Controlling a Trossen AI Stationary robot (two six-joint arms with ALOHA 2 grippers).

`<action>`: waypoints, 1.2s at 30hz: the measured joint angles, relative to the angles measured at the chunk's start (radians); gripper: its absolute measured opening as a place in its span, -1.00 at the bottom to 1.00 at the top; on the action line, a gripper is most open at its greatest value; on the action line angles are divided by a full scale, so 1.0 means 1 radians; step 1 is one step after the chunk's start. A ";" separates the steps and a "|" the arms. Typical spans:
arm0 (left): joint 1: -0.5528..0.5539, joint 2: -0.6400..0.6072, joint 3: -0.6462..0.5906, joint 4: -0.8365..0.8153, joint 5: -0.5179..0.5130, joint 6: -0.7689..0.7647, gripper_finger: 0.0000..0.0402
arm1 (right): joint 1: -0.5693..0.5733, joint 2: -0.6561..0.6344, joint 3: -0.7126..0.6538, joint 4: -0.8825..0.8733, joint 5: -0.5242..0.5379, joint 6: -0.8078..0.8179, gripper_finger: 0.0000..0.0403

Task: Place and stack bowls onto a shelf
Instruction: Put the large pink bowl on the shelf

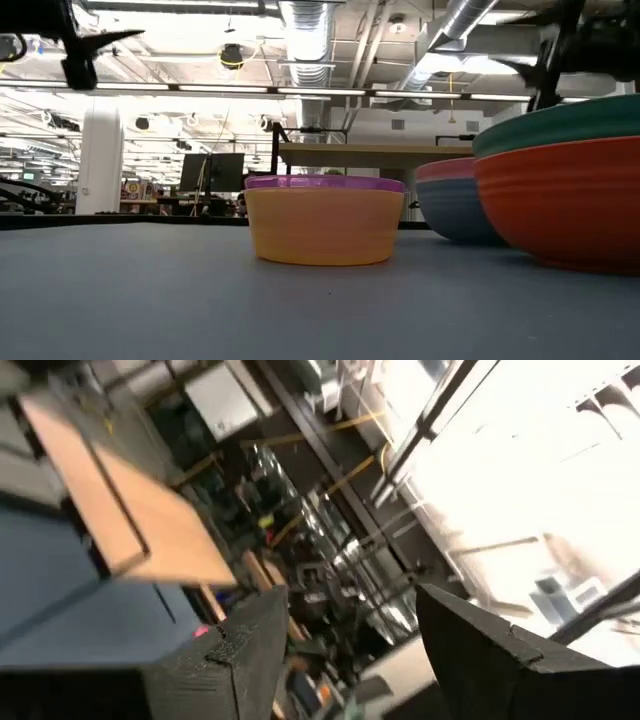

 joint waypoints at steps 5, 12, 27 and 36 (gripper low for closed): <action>0.026 0.050 0.104 -0.004 -0.001 0.085 0.04 | 0.001 0.043 0.148 0.001 -0.042 -0.027 0.14; 0.044 0.181 0.207 -0.012 -0.028 0.176 0.04 | 0.001 0.273 0.507 -0.581 -0.173 -0.208 0.11; 0.058 0.286 0.236 -0.019 -0.034 0.212 0.04 | 0.087 0.878 0.740 -1.428 0.113 -0.349 -0.02; 0.058 0.286 0.237 -0.043 -0.035 0.211 0.04 | 0.135 0.986 0.739 -1.334 0.248 -0.340 -0.08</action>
